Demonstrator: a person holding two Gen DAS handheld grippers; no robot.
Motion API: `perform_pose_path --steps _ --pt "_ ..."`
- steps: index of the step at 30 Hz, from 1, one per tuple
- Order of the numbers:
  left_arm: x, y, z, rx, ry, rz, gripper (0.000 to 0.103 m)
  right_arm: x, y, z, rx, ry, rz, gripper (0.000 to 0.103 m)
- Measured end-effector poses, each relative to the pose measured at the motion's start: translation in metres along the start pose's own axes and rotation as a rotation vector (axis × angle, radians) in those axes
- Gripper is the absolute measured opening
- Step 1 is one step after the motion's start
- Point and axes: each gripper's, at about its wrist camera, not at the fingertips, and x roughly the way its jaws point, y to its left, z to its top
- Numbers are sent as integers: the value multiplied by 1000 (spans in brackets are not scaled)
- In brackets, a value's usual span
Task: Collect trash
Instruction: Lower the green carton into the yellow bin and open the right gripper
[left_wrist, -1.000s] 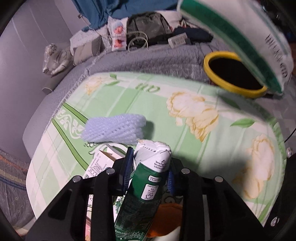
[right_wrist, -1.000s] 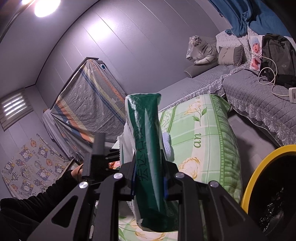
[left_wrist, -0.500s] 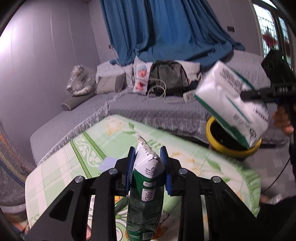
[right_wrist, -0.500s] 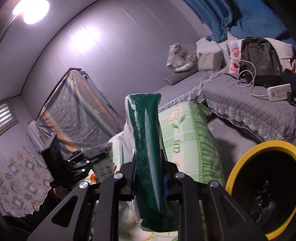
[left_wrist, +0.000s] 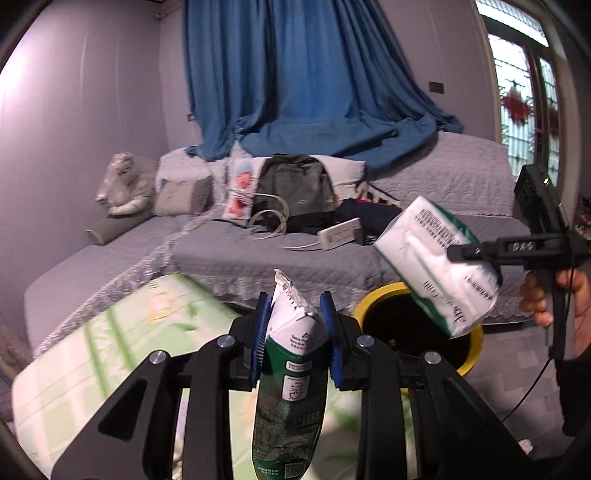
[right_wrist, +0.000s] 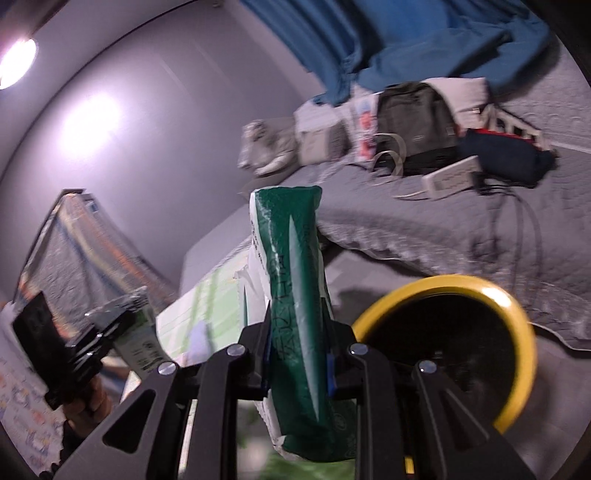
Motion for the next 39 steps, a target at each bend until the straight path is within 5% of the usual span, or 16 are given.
perform_pose_path --steps 15,30,31,35,39 --pt "127 -81 15 -81 37 -129 27 19 -99 -14 136 20 -172 19" --pt "196 -113 -3 -114 116 -127 28 53 -143 -28 201 93 -220 20" --pt "196 -114 -4 -111 112 -118 31 54 -144 -28 202 97 -218 21" --pt "191 -109 -5 -146 80 -63 73 56 -147 -27 195 102 -259 25" --pt "183 -96 -6 -200 56 1 76 50 -150 -25 213 81 -275 32"
